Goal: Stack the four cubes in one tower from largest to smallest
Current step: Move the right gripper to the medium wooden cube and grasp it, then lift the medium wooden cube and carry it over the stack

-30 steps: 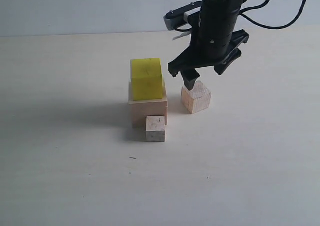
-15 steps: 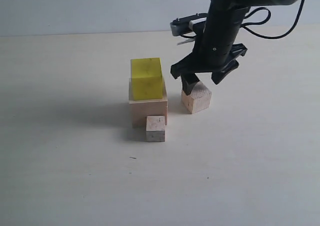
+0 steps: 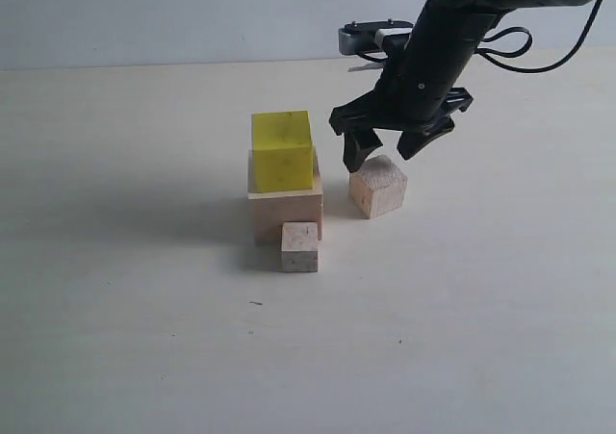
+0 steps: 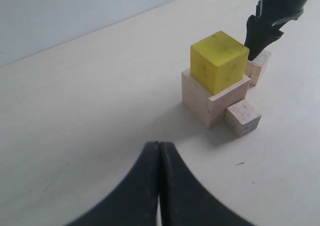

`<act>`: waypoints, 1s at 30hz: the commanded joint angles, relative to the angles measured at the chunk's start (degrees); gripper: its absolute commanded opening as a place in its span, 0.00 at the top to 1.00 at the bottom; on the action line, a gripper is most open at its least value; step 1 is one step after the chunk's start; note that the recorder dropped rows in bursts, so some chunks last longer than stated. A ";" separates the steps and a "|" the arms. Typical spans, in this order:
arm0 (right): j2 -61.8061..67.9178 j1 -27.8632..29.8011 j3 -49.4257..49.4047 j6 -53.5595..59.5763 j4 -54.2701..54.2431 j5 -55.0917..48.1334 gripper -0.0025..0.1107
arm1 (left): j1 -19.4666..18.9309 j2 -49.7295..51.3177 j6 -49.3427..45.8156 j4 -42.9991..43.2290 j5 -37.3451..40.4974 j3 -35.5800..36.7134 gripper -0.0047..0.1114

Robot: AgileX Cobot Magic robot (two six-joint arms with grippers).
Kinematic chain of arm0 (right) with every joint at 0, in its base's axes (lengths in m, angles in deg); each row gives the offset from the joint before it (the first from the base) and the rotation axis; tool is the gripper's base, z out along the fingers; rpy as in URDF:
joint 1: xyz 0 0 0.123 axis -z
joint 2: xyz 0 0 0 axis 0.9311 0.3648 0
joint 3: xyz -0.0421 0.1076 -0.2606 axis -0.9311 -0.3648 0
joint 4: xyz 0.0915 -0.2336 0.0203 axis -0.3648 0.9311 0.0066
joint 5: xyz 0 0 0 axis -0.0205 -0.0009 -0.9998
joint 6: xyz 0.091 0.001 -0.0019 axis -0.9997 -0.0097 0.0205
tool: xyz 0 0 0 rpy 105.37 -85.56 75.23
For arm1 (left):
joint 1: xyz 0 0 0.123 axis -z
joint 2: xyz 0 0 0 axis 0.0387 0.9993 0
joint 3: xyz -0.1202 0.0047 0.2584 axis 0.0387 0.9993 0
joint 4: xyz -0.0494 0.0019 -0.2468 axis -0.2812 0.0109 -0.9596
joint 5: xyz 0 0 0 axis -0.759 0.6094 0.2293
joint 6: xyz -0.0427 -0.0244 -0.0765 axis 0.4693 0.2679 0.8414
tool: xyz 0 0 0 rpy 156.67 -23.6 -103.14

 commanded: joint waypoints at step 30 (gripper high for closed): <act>4.67 0.27 -0.09 0.11 2.27 2.06 0.60 | -0.01 -0.33 0.30 0.86 -0.82 0.26 0.96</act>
